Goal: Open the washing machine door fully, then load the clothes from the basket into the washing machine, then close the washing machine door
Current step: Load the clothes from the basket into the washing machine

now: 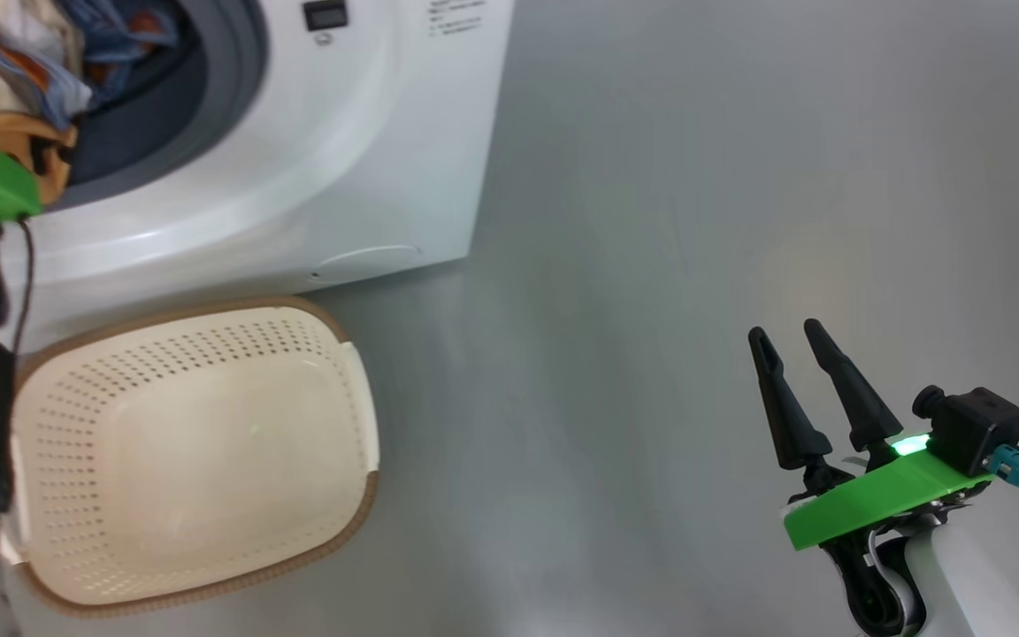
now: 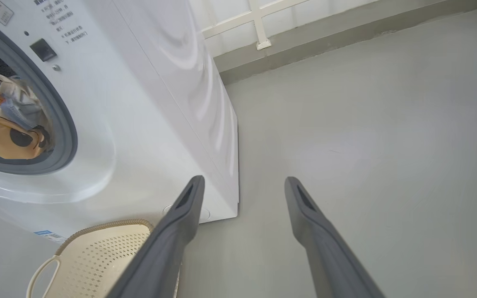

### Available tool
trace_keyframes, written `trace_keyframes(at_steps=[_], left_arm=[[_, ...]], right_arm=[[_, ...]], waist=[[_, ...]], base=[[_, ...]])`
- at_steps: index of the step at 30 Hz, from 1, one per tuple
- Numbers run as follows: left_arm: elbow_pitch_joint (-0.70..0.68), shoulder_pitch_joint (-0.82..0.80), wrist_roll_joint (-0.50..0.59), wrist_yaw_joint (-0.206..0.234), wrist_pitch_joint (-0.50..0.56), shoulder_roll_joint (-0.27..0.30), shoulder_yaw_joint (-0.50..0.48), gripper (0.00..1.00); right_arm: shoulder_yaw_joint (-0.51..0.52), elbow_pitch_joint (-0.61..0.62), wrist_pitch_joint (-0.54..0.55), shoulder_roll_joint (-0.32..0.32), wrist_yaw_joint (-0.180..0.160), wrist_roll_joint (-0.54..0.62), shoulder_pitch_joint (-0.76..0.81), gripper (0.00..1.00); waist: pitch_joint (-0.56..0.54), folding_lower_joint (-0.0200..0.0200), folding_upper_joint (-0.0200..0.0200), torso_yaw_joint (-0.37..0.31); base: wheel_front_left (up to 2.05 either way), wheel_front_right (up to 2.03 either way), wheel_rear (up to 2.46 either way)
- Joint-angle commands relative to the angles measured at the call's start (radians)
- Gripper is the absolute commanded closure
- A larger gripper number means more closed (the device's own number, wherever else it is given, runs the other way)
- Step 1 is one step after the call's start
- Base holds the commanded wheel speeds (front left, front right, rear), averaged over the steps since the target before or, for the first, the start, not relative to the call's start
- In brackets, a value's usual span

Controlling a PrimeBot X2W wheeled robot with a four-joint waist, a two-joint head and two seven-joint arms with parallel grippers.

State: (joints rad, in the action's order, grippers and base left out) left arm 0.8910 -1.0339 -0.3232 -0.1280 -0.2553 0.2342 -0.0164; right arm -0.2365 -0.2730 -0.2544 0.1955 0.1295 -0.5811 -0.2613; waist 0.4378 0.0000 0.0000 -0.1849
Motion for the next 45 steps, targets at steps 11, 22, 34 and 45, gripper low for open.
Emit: trace_keyframes(at_steps=[11, 22, 34, 45], left_arm=[[0.118, -0.192, -0.002, -0.003, -0.006, 0.153, 0.037, 1.0], [-0.027, -0.181, 0.089, -0.003, -0.006, 0.209, 0.01, 1.0], [0.096, -0.192, 0.098, -0.003, -0.006, 0.234, 0.035, 0.57], [0.164, -0.23, 0.061, -0.003, -0.006, 0.228, 0.081, 0.0]], right_arm=[[-0.042, 0.03, -0.007, -0.014, 0.001, 0.009, -0.03, 0.0], [-0.073, 0.038, -0.007, -0.028, 0.001, 0.011, -0.05, 0.0], [-0.084, 0.044, -0.007, -0.036, 0.001, 0.008, -0.057, 0.0], [-0.081, 0.04, -0.007, -0.039, 0.001, 0.008, -0.067, 0.0]], waist=[[0.087, 0.0, 0.0, -0.103], [0.128, 0.0, 0.0, -0.149], [0.146, 0.0, 0.0, -0.17], [0.134, 0.0, 0.0, -0.144]], base=[[0.0, 0.0, 0.0], [0.0, 0.0, 0.0], [0.0, 0.0, 0.0], [0.0, 0.0, 0.0]])
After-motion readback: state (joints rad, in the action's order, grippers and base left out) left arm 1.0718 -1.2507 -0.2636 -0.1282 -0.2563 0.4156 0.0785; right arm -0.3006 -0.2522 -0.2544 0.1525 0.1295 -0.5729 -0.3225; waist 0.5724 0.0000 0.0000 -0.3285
